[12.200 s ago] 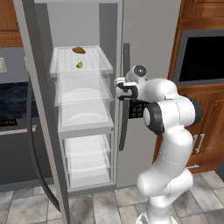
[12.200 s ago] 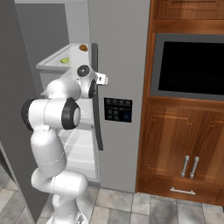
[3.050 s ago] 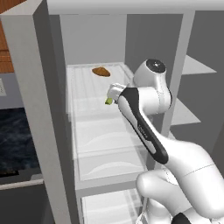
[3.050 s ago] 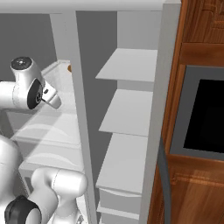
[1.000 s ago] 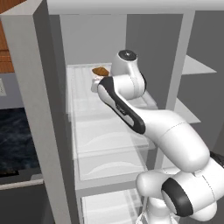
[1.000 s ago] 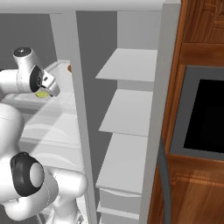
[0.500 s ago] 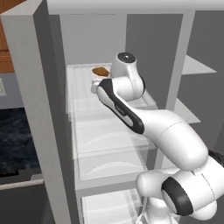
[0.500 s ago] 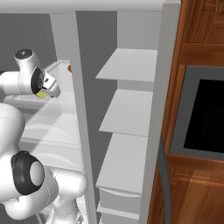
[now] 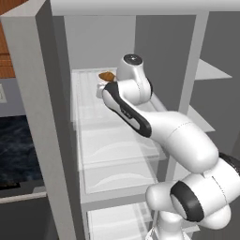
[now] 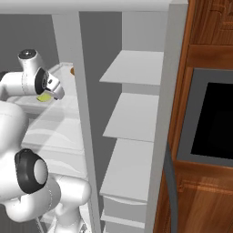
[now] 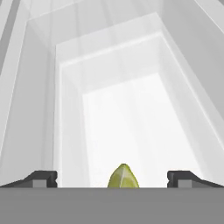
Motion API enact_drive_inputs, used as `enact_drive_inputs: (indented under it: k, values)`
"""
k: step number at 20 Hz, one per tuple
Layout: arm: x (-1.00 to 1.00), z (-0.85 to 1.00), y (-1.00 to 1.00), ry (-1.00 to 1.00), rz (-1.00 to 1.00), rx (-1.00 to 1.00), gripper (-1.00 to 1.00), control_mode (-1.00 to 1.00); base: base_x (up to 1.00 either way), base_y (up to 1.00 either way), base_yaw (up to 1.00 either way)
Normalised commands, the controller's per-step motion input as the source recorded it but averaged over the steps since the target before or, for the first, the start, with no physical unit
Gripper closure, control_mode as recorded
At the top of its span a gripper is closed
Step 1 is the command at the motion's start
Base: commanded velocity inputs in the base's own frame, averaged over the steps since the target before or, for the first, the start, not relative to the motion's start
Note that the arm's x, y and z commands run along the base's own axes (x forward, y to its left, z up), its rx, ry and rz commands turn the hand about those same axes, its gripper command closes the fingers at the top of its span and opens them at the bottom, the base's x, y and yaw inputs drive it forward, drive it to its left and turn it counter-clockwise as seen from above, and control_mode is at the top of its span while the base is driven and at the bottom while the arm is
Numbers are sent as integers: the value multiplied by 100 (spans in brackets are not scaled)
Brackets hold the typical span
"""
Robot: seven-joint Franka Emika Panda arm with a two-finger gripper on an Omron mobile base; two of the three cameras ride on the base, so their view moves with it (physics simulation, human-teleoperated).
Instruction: Take the lemon wedge from the fridge and place it on the plate with fish on the dining counter.
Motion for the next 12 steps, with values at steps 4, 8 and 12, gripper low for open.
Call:
enact_drive_inputs:
  k: [4, 8, 12]
  values:
    - [-16, -28, 7, 7, 0, 0, -100, -100, 0, 0, 0]
    - [-4, -2, 3, 0, 0, 0, -100, -100, 0, 0, 0]
    - [-53, -5, 0, 0, 0, 0, -100, -100, 0, 0, 0]
